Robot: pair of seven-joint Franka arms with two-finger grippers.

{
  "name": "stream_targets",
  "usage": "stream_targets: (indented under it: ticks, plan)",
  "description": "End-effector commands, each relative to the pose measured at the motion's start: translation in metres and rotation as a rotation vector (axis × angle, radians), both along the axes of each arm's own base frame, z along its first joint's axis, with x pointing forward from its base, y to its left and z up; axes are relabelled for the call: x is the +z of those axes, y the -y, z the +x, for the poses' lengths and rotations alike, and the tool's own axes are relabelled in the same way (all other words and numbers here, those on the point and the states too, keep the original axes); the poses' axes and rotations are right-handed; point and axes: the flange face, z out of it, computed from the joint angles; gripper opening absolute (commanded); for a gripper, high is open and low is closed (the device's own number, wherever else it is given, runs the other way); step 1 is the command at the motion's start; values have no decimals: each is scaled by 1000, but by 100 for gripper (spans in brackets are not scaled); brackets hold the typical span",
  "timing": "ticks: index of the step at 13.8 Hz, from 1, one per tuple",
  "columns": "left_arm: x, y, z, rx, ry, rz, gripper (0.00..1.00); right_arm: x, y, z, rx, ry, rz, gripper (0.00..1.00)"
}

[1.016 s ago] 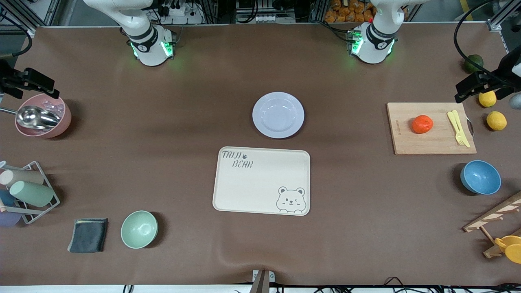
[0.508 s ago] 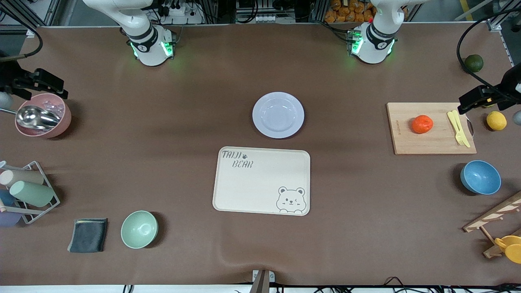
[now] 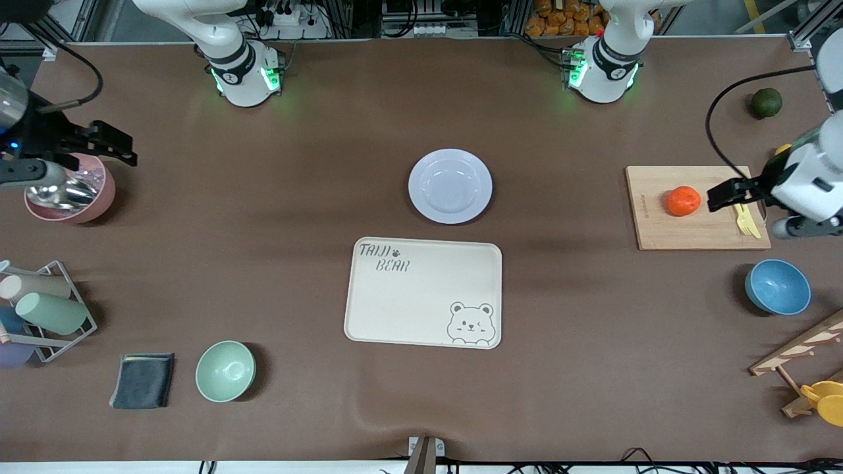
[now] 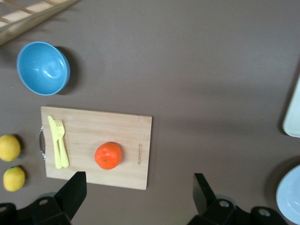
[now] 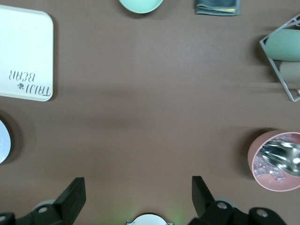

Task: Place orange and plate with both arms
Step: 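Reach the left gripper to the orange while the right gripper moves toward the plate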

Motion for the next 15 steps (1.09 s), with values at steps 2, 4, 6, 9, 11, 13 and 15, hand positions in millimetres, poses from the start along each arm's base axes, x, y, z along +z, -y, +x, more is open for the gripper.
stream_targets:
  ticks: [2, 4, 6, 9, 11, 13, 15]
  plan:
    - [-52, 1, -40, -30, -15, 32, 100, -8, -29, 1, 40, -25, -8, 100]
    - [-97, -13, -56, -20, -36, 31, 100, -11, -38, -6, 61, -73, -11, 100]
    - [-138, -16, -72, -34, -19, 39, 100, -18, -56, -9, 93, -104, -17, 100]
    - [-170, -38, -92, -67, 20, 102, 100, -45, -92, -2, 144, -152, -8, 100]
    - [-188, -41, -100, -64, 21, 94, 100, -67, -111, 3, 174, -189, -17, 100]
    - [-206, -45, -104, -71, 31, 90, 100, -86, -136, 5, 213, -212, -32, 100]
    - [-217, -73, -109, -89, 6, 143, 100, -99, -155, 15, 237, -198, -33, 100]
